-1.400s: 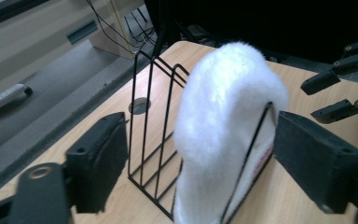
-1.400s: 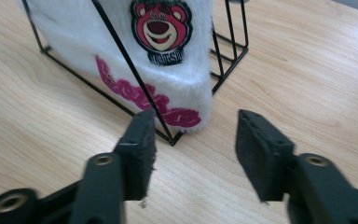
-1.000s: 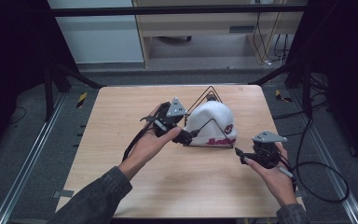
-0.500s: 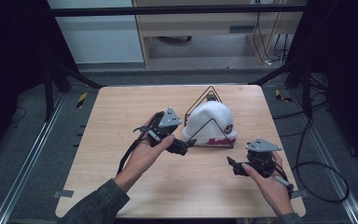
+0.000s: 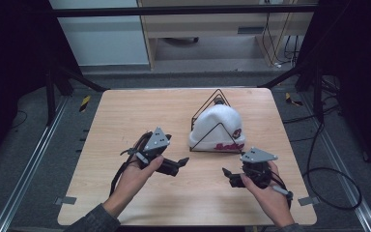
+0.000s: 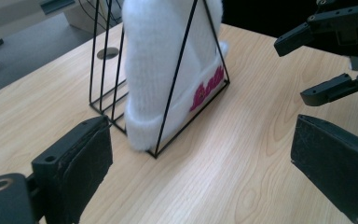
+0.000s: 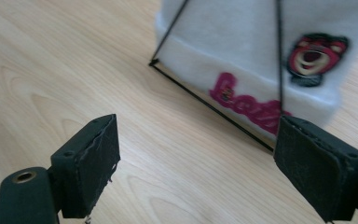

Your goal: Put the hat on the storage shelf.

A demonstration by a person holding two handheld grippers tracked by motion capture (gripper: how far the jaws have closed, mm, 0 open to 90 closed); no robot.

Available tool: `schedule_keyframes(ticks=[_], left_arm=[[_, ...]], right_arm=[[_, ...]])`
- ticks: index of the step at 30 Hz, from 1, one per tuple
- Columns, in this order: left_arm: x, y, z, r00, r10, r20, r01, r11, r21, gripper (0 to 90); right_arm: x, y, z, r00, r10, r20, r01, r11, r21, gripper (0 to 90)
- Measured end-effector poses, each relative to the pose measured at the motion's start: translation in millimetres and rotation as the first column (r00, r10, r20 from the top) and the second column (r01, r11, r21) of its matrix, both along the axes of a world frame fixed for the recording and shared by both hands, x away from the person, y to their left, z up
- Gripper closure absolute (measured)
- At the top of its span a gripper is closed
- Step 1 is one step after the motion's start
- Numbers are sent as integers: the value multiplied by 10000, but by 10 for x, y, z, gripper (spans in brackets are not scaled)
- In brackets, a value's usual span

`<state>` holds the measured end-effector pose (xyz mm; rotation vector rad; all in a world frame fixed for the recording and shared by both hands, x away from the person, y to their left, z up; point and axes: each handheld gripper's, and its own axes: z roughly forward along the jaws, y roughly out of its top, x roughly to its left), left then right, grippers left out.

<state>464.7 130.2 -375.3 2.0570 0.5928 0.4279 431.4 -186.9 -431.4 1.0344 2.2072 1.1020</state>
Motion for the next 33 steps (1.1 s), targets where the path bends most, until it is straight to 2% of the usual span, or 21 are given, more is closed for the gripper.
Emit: schedule_keyframes(ticks=[3, 6, 15, 18, 22, 25, 27, 28, 31, 33], left_arm=[[9, 104, -36, 9996, 284, 76, -282, 9994, -192, 31], [39, 204, -65, 9986, 522, 94, -520, 9985, -140, 31], [74, 567, -195, 9920, 1241, -209, -1244, 9922, -108, 40], [83, 690, -223, 9891, 1468, -98, -1467, 9892, 25, 49], [81, 851, -307, 9848, 1733, -142, -1729, 9847, 230, 51], [86, 960, -397, 9817, 1861, -403, -1852, 9824, 241, 47], [110, 1032, -478, 9804, 1901, -522, -1875, 9809, 522, 37], [124, 1074, -525, 9781, 2015, -527, -1979, 9780, 663, 37], [169, 1212, -668, 9714, 2209, -869, -2155, 9742, 674, 40], [185, 1299, -746, 9641, 2523, -824, -2442, 9648, 972, 40]], right_arm=[[-10, 136, 3, 9993, 387, 7, -386, 9992, -77, 141], [4, 269, -7, 9980, 627, -58, -628, 9979, -140, 141], [82, 564, -88, 9935, 1103, -284, -1114, 9930, -397, 141], [97, 630, -122, 9922, 1199, -338, -1213, 9917, -436, 142], [131, 733, -211, 9896, 1326, -560, -1352, 9898, -447, 141], [178, 838, -288, 9882, 1378, -666, -1411, 9888, -478, 134], [219, 918, -332, 9862, 1450, -802, -1485, 9882, -388, 133], [237, 959, -347, 9852, 1477, -870, -1515, 9877, -394, 133], [285, 1083, -395, 9840, 1537, -898, -1580, 9865, -429, 136], [290, 1179, -428, 9818, 1685, -873, -1759, 9807, -852, 137]])
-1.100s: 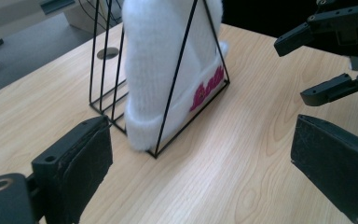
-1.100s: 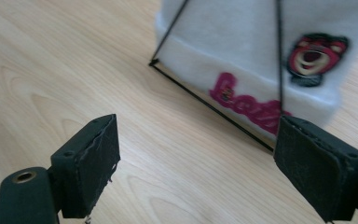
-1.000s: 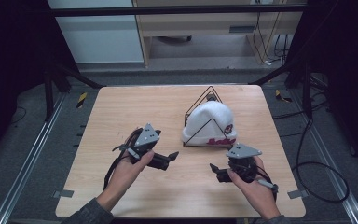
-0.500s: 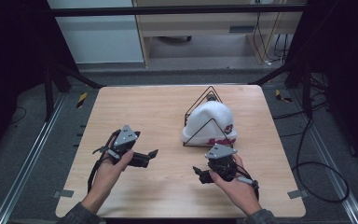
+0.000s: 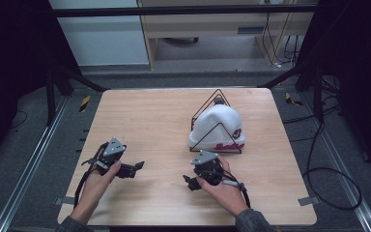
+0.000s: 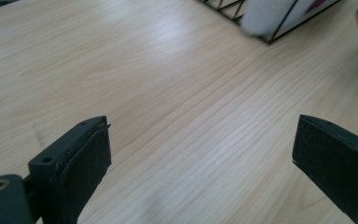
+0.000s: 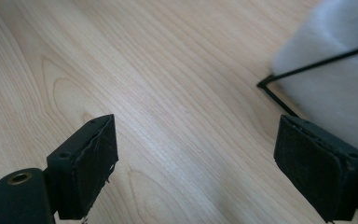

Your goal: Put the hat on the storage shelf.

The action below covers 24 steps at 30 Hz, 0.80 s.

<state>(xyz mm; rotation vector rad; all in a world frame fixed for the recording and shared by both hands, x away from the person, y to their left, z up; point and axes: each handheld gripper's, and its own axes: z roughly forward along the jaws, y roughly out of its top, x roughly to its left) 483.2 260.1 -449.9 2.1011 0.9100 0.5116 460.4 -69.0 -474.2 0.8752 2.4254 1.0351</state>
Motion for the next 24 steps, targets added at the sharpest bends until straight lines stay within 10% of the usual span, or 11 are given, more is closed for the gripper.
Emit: schedule_keyframes(ticks=[11, 24], left_arm=[[108, 424, -305, 9915, 1258, -339, -1261, 9920, -80, 61], [150, 605, -491, 9831, 1617, -856, -1605, 9868, 208, 57]], right_arm=[[139, 348, -94, 9989, 121, -443, -99, 9987, 506, 130], [364, 606, -244, 9958, -632, -667, 661, 9970, 408, 133]])
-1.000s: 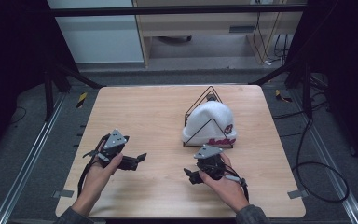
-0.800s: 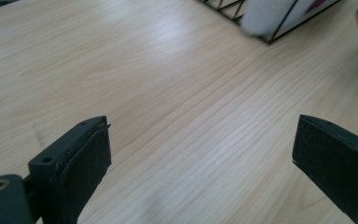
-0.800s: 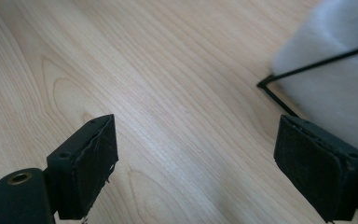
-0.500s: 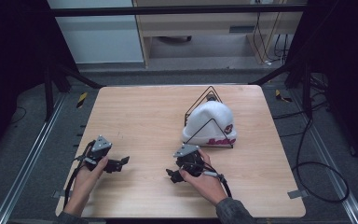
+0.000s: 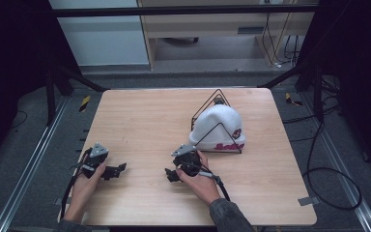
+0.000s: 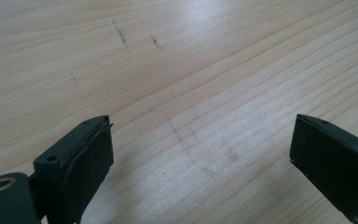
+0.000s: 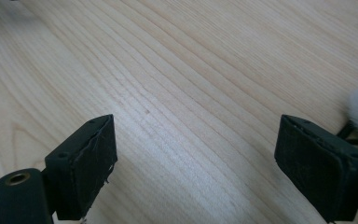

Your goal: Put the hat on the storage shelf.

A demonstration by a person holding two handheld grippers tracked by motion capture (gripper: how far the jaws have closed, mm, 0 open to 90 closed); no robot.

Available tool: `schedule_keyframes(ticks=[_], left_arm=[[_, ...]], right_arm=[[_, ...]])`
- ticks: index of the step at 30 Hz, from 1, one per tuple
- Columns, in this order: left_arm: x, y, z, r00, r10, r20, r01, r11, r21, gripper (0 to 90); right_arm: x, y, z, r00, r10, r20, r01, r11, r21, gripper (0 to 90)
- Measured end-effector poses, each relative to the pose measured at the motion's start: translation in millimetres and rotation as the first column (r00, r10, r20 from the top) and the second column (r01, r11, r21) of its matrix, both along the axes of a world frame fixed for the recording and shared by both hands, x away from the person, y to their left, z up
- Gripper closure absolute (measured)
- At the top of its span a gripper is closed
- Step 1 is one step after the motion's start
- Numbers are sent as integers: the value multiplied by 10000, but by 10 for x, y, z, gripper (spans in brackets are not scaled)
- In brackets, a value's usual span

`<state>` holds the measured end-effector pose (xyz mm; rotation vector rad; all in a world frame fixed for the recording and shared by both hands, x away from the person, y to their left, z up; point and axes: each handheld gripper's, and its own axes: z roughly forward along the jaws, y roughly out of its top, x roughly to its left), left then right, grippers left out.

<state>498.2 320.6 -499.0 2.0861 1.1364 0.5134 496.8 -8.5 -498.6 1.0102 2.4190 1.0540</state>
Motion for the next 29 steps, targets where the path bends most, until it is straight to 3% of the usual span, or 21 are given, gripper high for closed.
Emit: schedule_keyframes(ticks=[4, 16, 24, 29], left_arm=[[20, 6, -67, 9998, 40, -203, -36, 9998, 189, 57], [24, -4, -85, 9999, -80, -129, 83, 9996, 258, 24], [34, -10, -91, 9996, -191, -184, 196, 9995, 256, 0], [38, -8, -90, 9995, -236, -208, 242, 9994, 261, 0]], right_arm=[[41, 44, -81, 9998, -111, -182, 111, 9999, -2, 131], [68, 54, -123, 9997, -201, 100, 201, 9998, 60, 110], [-111, 14, -128, 9999, 103, 105, -104, 9999, 73, 110], [-160, -5, -127, 9997, -204, 100, 203, 9998, 85, 109]])
